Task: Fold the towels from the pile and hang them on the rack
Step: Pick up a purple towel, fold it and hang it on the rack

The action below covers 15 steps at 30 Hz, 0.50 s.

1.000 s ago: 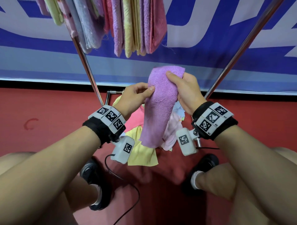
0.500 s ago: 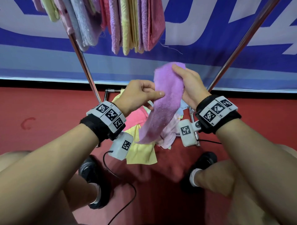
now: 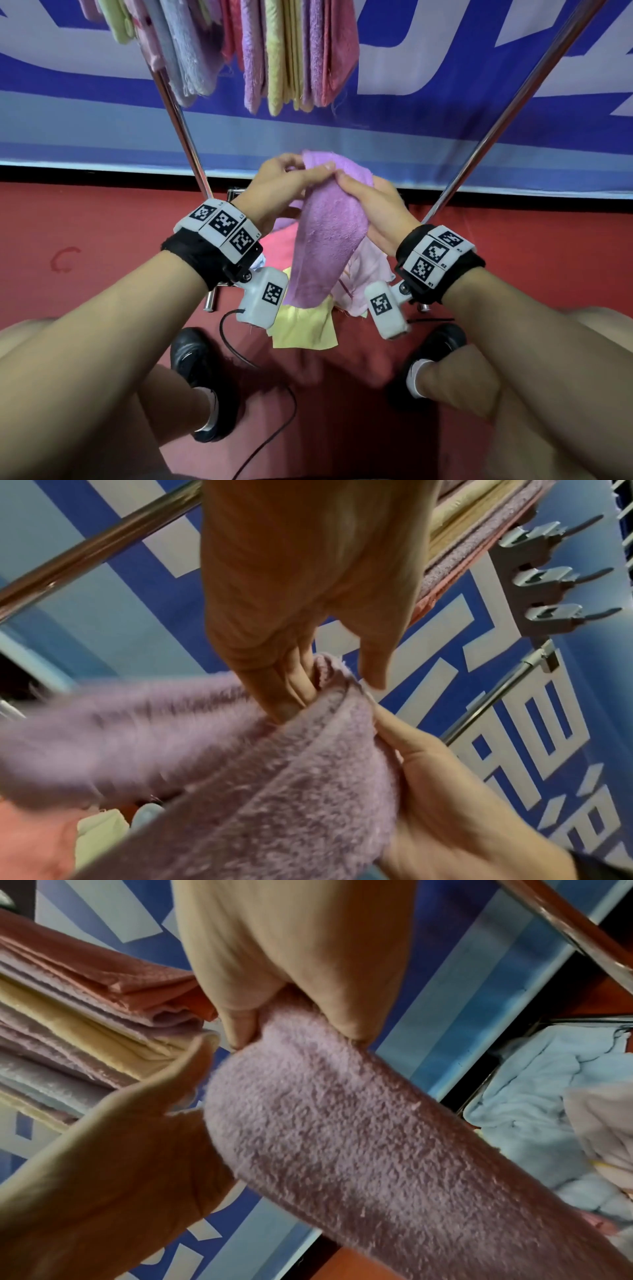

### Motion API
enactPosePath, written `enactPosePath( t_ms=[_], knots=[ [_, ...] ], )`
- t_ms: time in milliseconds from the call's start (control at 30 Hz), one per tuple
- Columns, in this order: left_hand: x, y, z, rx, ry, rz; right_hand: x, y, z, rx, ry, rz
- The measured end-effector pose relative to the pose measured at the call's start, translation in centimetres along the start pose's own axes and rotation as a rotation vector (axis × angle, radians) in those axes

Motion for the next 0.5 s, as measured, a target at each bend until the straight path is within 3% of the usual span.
enactPosePath(
  t_ms=[100, 300, 400, 433, 500],
  knots=[
    [1.2, 0.3, -0.8, 0.107, -0.173, 0.015, 0.7, -0.4, 0.8, -0.082, 0.057, 0.053],
    [-1.3, 1.1, 0.5, -0.023, -0.523, -0.177, 2.3, -0.3, 1.9, -0.119, 0.255, 0.098],
    [-5.2, 1.4, 1.4, -0.137, -0.495, -0.427, 4.6, 0.9, 1.7, 0.032, 0.347, 0.048],
    [-6.5, 1.9, 0.9, -0.097, -0.432, -0.488, 6.1, 1.6, 1.2, 0.119, 0.436, 0.058],
    [-9.2, 3.5, -2.0, 0.111, -0.328, -0.553, 9.4, 3.6, -0.3, 0.312, 0.604, 0.095]
  ],
)
Point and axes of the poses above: each hand's wrist, its own y-axis away from the middle knuckle, its own z-axis out of the back of the hand, x = y × z, the point moved 9 cm from there along -y, towards the middle knuckle, and after that the axes turned 9 degrees about -x, right-handed, at the moved point
